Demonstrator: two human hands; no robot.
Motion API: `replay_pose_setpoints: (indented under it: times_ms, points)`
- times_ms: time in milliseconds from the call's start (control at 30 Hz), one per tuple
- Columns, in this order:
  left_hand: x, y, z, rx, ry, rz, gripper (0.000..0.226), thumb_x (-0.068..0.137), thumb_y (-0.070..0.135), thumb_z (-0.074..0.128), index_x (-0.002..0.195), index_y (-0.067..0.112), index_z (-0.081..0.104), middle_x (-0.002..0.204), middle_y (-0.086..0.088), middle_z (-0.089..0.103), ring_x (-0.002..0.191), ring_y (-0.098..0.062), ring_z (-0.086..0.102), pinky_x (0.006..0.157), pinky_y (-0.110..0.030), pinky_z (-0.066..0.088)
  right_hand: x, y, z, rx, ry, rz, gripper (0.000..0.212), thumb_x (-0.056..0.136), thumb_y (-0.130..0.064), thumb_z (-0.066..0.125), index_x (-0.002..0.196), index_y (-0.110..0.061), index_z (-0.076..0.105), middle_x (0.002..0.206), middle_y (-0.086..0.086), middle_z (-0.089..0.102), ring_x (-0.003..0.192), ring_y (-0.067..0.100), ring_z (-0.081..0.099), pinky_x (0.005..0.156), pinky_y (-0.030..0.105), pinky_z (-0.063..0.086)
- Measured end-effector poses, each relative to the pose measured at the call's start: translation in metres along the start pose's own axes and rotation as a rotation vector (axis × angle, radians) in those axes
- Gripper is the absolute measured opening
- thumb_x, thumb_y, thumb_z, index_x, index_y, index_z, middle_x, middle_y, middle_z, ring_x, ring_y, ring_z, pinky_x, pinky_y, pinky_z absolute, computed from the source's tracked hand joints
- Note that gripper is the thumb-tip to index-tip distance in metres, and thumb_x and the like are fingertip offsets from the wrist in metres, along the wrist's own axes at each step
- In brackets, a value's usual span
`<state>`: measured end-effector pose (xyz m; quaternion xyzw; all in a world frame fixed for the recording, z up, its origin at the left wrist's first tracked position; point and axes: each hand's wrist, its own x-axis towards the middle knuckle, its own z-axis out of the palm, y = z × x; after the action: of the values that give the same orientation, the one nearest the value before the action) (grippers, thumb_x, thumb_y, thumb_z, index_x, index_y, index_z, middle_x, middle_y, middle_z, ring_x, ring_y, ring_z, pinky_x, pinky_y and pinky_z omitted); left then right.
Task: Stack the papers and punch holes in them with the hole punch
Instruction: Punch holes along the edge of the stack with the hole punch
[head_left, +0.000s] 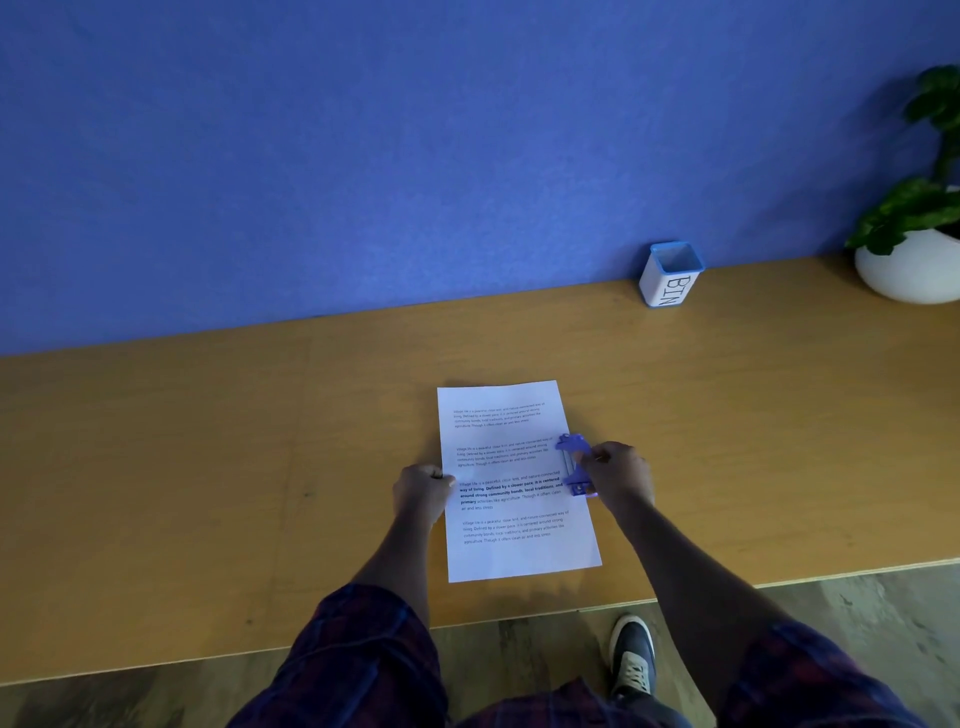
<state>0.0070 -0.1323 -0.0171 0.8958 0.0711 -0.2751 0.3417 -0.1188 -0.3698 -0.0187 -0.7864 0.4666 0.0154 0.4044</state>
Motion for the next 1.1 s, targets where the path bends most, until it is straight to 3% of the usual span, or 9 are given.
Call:
replay_pose_setpoints:
  times_ms: [67, 167, 300, 433, 533, 700, 900, 1000, 1100]
  points:
    - [0.001, 0.001, 0.000, 0.006, 0.000, -0.003, 0.013, 0.091, 0.019, 0.068, 0.083, 0.012, 0.074, 0.082, -0.003, 0.072, 0.068, -0.018, 0.062, 0.059, -0.023, 0.045, 0.002, 0.000, 0.003, 0.102, -0.020, 0.024, 0.010, 0.088, -0.024, 0.069, 0.080, -0.017, 0.071, 0.060, -0.005, 0.069, 0.043, 0.005, 0.063, 0.047, 0.021, 0.045]
    - [0.001, 0.001, 0.001, 0.011, 0.004, -0.003, 0.014, 0.090, 0.019, 0.067, 0.086, 0.008, 0.076, 0.082, -0.005, 0.073, 0.071, -0.021, 0.062, 0.063, -0.026, 0.046, 0.006, 0.003, 0.004, 0.228, -0.051, 0.048, 0.006, 0.088, -0.017, 0.070, 0.086, -0.014, 0.074, 0.061, 0.000, 0.069, 0.042, 0.014, 0.064, 0.051, 0.026, 0.051]
    - [0.002, 0.001, 0.001, 0.008, 0.002, -0.008, 0.014, 0.090, 0.019, 0.067, 0.084, 0.008, 0.075, 0.081, -0.005, 0.073, 0.068, -0.020, 0.061, 0.060, -0.025, 0.045, 0.009, 0.006, 0.003, 0.290, -0.063, 0.049, 0.005, 0.088, -0.014, 0.071, 0.084, -0.015, 0.074, 0.057, 0.000, 0.068, 0.037, 0.011, 0.061, 0.046, 0.024, 0.048]
    - [0.003, 0.001, 0.001, 0.003, -0.002, -0.011, 0.012, 0.090, 0.020, 0.068, 0.081, 0.013, 0.073, 0.082, -0.004, 0.073, 0.068, -0.019, 0.062, 0.059, -0.024, 0.045, 0.012, 0.008, 0.001, 0.378, -0.104, 0.059, 0.003, 0.088, -0.007, 0.072, 0.089, -0.007, 0.076, 0.059, 0.006, 0.066, 0.036, 0.012, 0.059, 0.042, 0.022, 0.048]
    - [0.004, 0.000, 0.001, 0.001, -0.003, -0.007, 0.016, 0.089, 0.017, 0.066, 0.083, 0.005, 0.075, 0.084, -0.011, 0.075, 0.069, -0.022, 0.060, 0.061, -0.025, 0.044, 0.013, 0.010, -0.005, 0.427, -0.125, 0.028, 0.007, 0.089, -0.002, 0.070, 0.093, -0.002, 0.076, 0.062, 0.013, 0.064, 0.041, 0.017, 0.055, 0.043, 0.023, 0.045]
    - [0.004, -0.001, 0.001, -0.006, -0.010, -0.007, 0.016, 0.090, 0.017, 0.067, 0.087, 0.004, 0.075, 0.084, -0.009, 0.074, 0.069, -0.021, 0.060, 0.060, -0.025, 0.043, 0.020, 0.015, -0.020, 0.461, -0.117, 0.000, 0.010, 0.091, -0.002, 0.068, 0.094, -0.007, 0.076, 0.061, 0.012, 0.063, 0.044, 0.018, 0.053, 0.049, 0.027, 0.045]
    - [0.006, -0.001, 0.000, -0.023, -0.015, -0.012, 0.010, 0.091, 0.019, 0.071, 0.083, 0.012, 0.072, 0.084, -0.006, 0.073, 0.065, -0.019, 0.061, 0.056, -0.022, 0.044, 0.043, 0.029, -0.048, 0.510, 0.025, 0.050, 0.016, 0.092, -0.003, 0.067, 0.106, -0.004, 0.075, 0.065, 0.013, 0.060, 0.047, 0.021, 0.050, 0.053, 0.031, 0.046]
    - [0.006, 0.000, 0.001, -0.038, -0.011, -0.021, 0.008, 0.090, 0.018, 0.072, 0.087, 0.011, 0.074, 0.087, -0.006, 0.074, 0.071, -0.021, 0.064, 0.061, -0.024, 0.047, 0.058, 0.040, -0.063, 0.497, 0.140, 0.133, 0.023, 0.092, -0.006, 0.067, 0.114, -0.006, 0.074, 0.073, 0.016, 0.062, 0.052, 0.024, 0.051, 0.066, 0.040, 0.050]
    - [0.006, 0.000, 0.002, -0.046, -0.012, -0.027, 0.009, 0.090, 0.018, 0.072, 0.090, 0.010, 0.075, 0.090, -0.006, 0.075, 0.072, -0.020, 0.065, 0.060, -0.024, 0.048, 0.072, 0.054, -0.078, 0.420, 0.237, 0.198, 0.028, 0.093, -0.014, 0.066, 0.120, -0.011, 0.073, 0.087, 0.016, 0.067, 0.073, 0.029, 0.059, 0.081, 0.045, 0.055]
